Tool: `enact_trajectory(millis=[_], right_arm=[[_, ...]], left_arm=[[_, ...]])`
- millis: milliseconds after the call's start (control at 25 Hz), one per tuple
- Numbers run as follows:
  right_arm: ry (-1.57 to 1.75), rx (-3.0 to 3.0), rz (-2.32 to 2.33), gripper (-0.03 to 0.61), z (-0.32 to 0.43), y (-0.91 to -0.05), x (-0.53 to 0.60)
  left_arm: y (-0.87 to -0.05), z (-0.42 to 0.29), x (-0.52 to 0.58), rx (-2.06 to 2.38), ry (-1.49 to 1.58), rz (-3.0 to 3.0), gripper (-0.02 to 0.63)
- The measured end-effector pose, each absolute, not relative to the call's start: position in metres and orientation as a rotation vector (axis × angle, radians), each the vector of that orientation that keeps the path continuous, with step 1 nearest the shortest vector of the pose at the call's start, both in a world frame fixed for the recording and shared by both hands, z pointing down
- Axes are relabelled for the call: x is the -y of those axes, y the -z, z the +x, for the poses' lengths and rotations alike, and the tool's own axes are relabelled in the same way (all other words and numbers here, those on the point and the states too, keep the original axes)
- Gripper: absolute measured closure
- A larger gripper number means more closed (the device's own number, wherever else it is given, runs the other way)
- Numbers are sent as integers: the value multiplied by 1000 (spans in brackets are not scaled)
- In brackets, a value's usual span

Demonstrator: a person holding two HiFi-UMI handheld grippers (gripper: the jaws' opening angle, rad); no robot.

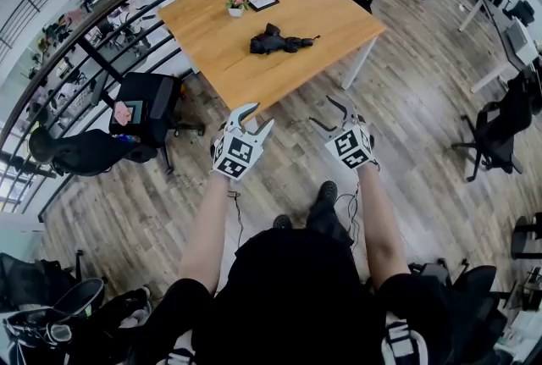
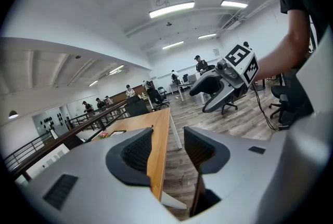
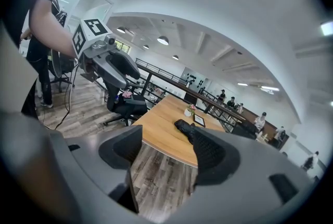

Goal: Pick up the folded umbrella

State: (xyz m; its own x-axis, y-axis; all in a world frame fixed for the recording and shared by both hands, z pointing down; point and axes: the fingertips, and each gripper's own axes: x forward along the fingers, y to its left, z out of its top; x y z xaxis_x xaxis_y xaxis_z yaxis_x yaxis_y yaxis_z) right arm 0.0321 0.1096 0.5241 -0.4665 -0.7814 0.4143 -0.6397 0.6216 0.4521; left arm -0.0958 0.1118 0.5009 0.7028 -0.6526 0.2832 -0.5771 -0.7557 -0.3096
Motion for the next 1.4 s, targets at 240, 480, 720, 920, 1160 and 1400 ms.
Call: enact_trajectory(millis=[240, 480, 720, 920, 1160, 1400], right_arm=[[301, 2249, 1113, 250, 31, -524, -109], [263, 2261, 1135, 259, 36, -526, -102], [249, 2262, 1110, 258, 40, -533, -84], [240, 2278, 1104, 261, 43, -539, -61], [212, 2284, 1077, 265, 60, -549, -34], [206, 2306, 1052, 267, 77, -553, 3]], left_arm=[[-502, -100, -110, -1006, 558, -2708, 373], [-504, -100, -104, -1017, 561, -2703, 367], [-502, -99, -87, -1058, 583, -2678, 367], [-511, -99, -69, -1076, 618, -2682, 367], [-515, -81, -45, -1096, 642, -2685, 367], [-522, -65, -11, -1134, 666, -2683, 367]])
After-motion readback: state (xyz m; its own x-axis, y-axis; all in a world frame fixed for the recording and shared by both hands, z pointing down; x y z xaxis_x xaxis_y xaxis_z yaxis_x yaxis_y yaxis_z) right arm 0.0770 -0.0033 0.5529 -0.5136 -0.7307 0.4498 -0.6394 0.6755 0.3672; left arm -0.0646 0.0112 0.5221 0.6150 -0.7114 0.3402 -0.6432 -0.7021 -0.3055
